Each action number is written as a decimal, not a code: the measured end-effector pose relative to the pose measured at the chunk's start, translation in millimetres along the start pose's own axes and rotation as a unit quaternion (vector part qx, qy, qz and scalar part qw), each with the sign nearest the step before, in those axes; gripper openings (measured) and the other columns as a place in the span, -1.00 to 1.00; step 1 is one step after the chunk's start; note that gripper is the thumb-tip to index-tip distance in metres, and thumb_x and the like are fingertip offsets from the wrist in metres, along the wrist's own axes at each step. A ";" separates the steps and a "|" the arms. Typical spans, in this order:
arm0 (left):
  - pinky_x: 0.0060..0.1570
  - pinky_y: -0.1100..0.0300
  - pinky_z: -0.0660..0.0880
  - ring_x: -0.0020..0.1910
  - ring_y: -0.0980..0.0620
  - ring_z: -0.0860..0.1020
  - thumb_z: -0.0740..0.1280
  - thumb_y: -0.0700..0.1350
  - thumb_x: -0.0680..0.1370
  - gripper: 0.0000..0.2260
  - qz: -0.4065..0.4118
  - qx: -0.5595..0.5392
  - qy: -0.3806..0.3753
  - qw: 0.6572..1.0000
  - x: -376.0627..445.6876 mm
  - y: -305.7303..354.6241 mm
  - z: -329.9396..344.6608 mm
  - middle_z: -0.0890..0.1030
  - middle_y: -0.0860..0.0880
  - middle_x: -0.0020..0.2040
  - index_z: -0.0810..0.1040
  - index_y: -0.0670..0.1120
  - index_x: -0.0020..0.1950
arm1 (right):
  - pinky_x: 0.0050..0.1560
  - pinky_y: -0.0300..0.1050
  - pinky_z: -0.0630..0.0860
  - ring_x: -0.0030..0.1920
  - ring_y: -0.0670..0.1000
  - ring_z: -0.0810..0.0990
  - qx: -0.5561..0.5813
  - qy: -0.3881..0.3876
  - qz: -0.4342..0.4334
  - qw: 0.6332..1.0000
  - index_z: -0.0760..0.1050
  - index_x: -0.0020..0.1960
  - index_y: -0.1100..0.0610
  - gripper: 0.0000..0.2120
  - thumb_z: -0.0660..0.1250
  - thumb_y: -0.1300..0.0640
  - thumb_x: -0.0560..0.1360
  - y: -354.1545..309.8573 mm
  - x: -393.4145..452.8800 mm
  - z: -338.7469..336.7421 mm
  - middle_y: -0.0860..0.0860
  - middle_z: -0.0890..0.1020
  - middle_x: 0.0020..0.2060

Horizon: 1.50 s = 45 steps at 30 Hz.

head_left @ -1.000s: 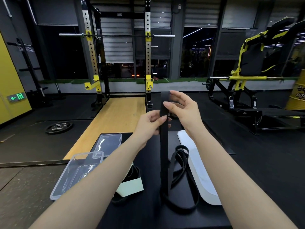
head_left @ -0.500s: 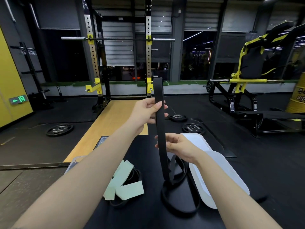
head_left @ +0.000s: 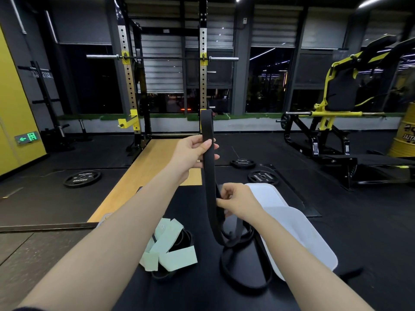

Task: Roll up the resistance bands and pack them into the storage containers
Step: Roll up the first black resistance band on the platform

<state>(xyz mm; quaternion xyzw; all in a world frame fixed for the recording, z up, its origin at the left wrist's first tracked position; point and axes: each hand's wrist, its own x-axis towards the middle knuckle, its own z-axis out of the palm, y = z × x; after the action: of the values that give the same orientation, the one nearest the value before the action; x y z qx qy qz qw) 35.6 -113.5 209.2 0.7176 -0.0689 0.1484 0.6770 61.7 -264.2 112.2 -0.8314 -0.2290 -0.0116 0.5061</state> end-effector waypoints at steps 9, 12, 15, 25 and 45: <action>-0.32 0.24 0.59 -0.26 0.12 0.66 0.24 -0.16 0.59 -0.81 0.026 -0.016 0.032 0.999 4.0 19.2 -5.0 0.66 0.02 -0.10 0.53 -0.13 0.18 | -0.40 -0.10 0.59 -0.46 -0.07 0.54 0.057 -0.022 -0.024 0.998 0.37 -0.37 0.19 -0.72 0.45 0.26 0.40 -33.5 0.3 3.5 0.03 0.45 -0.46; -0.34 0.24 0.58 -0.26 0.11 0.67 0.24 -0.16 0.59 -0.82 0.013 -0.009 0.015 1.000 3.6 10.8 -3.7 0.66 0.00 -0.09 0.54 -0.13 0.16 | -0.29 -0.04 0.63 -0.39 -0.04 0.57 0.070 -0.074 -0.013 0.995 0.43 -0.28 0.28 -0.79 0.44 0.26 0.42 -23.0 -0.1 4.0 0.10 0.51 -0.39; -0.33 0.20 0.60 -0.25 0.09 0.67 0.25 -0.15 0.59 -0.83 -0.008 -0.006 0.005 1.000 4.9 -1.3 -0.4 0.67 0.00 -0.09 0.55 -0.12 0.15 | -0.11 -0.06 0.63 -0.24 0.01 0.64 0.092 -0.135 0.019 0.986 0.52 -0.14 0.34 -0.87 0.40 0.26 0.47 -11.0 0.2 0.1 0.17 0.64 -0.24; -0.19 0.06 0.61 -0.28 0.08 0.66 0.26 -0.18 0.59 -0.89 -0.052 -0.011 -0.023 0.998 18.8 -45.6 10.4 0.67 0.00 -0.12 0.55 -0.13 0.06 | 0.16 -0.07 0.56 0.06 0.06 0.66 0.255 -0.047 0.042 0.965 0.57 0.17 0.20 -0.66 0.20 -0.02 0.59 4.1 27.9 -18.2 0.14 0.67 0.03; -0.29 0.21 0.60 -0.20 0.08 0.67 0.24 -0.13 0.60 -0.89 -0.140 -0.019 -0.053 0.989 173.3 -190.2 -6.5 0.66 0.00 -0.04 0.53 -0.09 0.05 | 0.04 -0.07 0.55 -0.03 0.07 0.64 0.347 -0.082 0.105 0.928 0.59 0.07 0.28 -0.68 0.19 0.06 0.60 134.3 165.0 42.7 0.15 0.67 -0.05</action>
<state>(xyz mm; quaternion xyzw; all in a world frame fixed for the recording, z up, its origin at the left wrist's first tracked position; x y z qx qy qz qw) 255.9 -75.3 81.7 0.7143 -0.0065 0.0125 0.6997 252.9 -218.6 20.5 -0.6211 -0.1706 0.1897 0.7410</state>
